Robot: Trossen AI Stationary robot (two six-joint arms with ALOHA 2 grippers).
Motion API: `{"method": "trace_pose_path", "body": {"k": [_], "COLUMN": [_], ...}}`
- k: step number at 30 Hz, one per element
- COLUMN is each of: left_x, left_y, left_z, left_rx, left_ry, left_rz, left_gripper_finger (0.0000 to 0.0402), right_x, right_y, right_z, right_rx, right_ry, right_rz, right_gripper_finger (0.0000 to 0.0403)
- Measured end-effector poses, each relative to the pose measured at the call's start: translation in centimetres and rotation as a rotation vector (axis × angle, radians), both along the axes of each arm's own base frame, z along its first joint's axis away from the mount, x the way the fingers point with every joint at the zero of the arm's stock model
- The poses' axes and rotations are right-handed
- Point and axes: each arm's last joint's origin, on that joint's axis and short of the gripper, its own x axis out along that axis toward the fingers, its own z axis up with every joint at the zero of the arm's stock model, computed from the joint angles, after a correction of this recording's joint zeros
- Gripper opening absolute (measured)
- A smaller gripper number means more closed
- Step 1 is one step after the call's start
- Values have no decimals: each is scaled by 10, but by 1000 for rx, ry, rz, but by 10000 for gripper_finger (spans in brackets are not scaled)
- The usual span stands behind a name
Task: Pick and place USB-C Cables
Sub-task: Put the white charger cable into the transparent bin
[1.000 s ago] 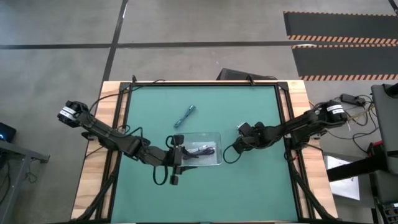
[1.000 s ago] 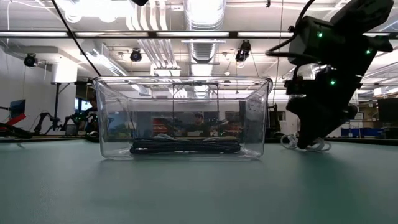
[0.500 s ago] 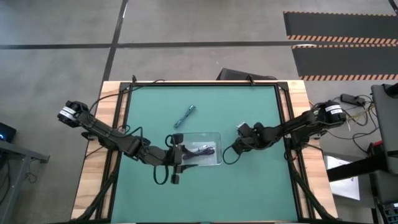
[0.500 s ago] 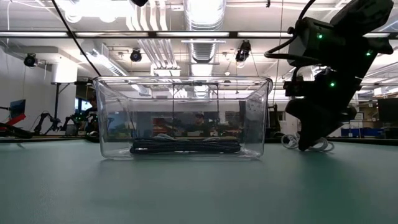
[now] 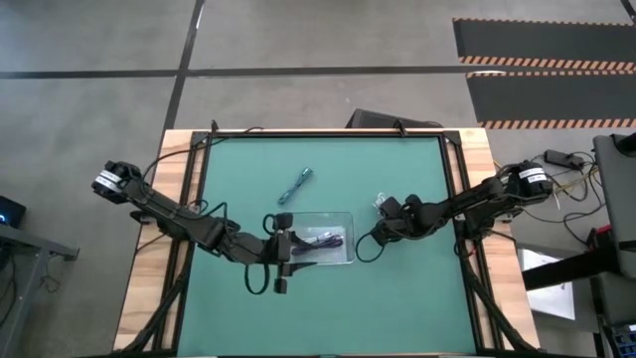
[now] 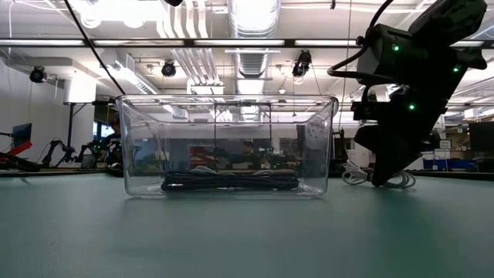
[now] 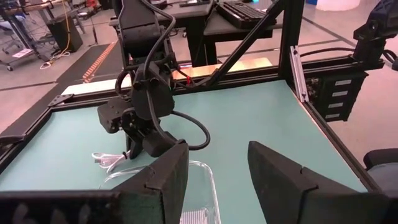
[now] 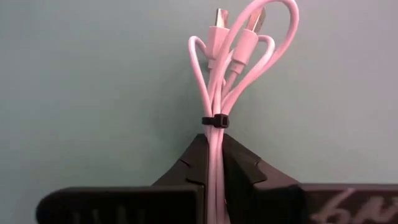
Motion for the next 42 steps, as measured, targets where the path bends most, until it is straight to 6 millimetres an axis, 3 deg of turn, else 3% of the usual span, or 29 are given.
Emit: {"method": "trace_pose_path", "body": {"k": [12,33,42], "left_x": [0,3,6], "left_y": [0,3,10], "left_z": [0,8,8], "left_rx": [-1,-30,-42], "left_ry": [-2,-88,-116], "left_rz": [0,58,85], "left_gripper_finger": [151,151,151], "right_x": [-3,-27,-13], "right_y": [0,-8,10], "right_z": [10,93,122], "right_rx": [-10,-242,-365], "right_ry": [0,-317,-539], "right_rz": [60,175,398], "right_gripper_finger": [14,13,13]}}
